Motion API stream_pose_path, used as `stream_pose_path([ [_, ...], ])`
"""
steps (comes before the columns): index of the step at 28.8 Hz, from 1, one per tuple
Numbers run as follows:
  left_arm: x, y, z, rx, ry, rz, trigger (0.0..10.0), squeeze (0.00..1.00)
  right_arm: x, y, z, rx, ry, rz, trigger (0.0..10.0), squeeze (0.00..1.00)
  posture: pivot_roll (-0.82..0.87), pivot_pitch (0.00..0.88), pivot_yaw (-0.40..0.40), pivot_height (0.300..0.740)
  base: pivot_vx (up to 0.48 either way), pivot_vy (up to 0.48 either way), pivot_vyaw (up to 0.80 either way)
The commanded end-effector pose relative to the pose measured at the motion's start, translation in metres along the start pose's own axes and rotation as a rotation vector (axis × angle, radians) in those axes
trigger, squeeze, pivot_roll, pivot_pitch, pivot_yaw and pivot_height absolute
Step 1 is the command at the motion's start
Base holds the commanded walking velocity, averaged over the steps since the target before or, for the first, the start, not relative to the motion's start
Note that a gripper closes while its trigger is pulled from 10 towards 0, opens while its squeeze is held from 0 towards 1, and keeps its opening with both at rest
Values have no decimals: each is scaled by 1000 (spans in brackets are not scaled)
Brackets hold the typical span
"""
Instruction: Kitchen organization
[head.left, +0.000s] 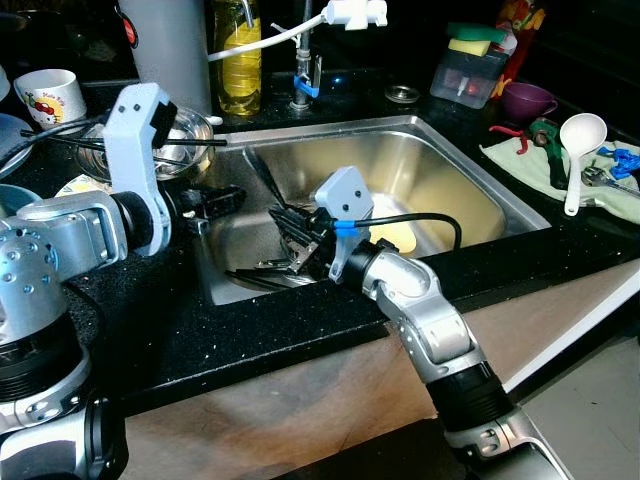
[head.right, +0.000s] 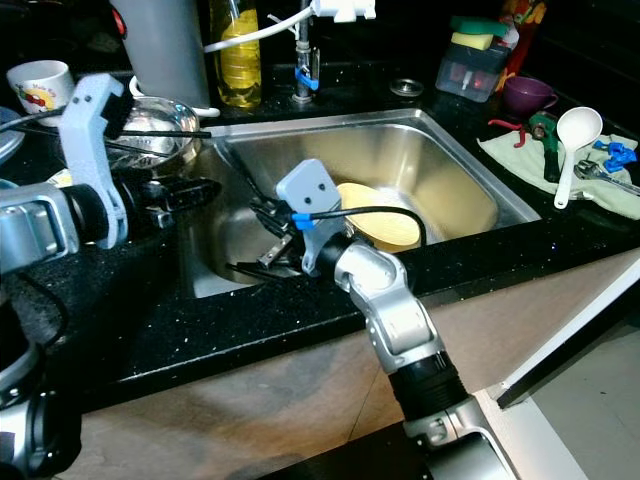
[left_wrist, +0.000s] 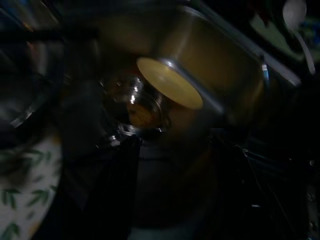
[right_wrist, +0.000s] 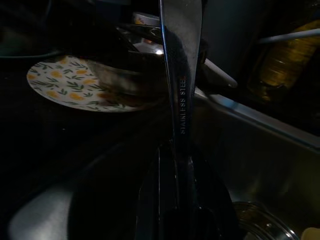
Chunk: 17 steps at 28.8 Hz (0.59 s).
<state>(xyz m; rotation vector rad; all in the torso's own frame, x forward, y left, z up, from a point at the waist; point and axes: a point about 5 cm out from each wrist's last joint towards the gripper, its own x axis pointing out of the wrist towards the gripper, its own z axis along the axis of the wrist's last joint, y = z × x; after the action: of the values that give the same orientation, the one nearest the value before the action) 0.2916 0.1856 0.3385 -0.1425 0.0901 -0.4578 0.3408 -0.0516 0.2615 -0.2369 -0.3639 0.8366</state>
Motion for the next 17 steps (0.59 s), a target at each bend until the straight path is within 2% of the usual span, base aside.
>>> stream_pose_path([
  [1,-1,0,2,-10,-23,-9,10000,0,-2,-7,0,-10,-6,-36,0,0,17,161,-51,740,0,0,0],
  [2,-1,-1,0,-12,-17,-27,10000,0,-3,-17,-2,4,0,-101,0,0,17,160,-51,740,0,0,0],
  [3,-1,-1,0,-12,-17,-27,10000,0,-3,-17,-2,4,0,-101,0,0,17,160,-51,740,0,0,0],
  [4,-2,-3,-5,13,2,-42,10000,0,-5,-30,-4,20,6,-180,0,0,17,160,-50,740,0,0,0],
  [5,-2,-3,-5,13,2,-42,10000,0,-5,-30,-4,20,6,-180,0,0,17,160,-50,740,0,0,0],
  [6,-2,-6,-9,61,17,-42,10000,0,-8,-44,-6,17,15,-255,0,0,17,159,-49,740,0,0,0],
  [7,-2,-6,-9,61,17,-42,10000,0,-8,-44,-6,17,15,-255,0,0,17,159,-49,740,0,0,0],
  [8,0,-9,-14,122,32,-25,10000,0,-9,-54,-8,21,21,-301,0,0,19,159,-47,740,0,0,0],
  [9,7,-16,-21,303,33,26,10000,0,-10,-64,-11,20,34,-335,0,0,23,163,-48,740,0,0,0],
  [10,7,-16,-21,303,33,26,10000,0,-10,-64,-11,20,34,-335,0,0,23,163,-48,740,0,0,0],
  [11,12,-25,-29,429,24,25,10000,0,-10,-70,-14,20,45,-359,0,0,22,165,-48,740,0,0,0],
  [12,12,-25,-29,429,24,25,10000,0,-10,-70,-14,20,45,-359,0,0,22,165,-48,740,0,0,0],
  [14,18,-47,-40,580,6,-43,10000,0,-9,-80,-22,11,87,-380,0,0,23,176,-51,740,0,0,0],
  [15,18,-47,-40,580,6,-43,10000,0,-9,-80,-22,11,87,-380,0,0,23,176,-51,740,0,0,0],
  [17,18,-52,-50,654,26,-59,10000,0,-9,-83,-30,11,134,-374,0,0,24,177,-52,740,0,0,0],
])
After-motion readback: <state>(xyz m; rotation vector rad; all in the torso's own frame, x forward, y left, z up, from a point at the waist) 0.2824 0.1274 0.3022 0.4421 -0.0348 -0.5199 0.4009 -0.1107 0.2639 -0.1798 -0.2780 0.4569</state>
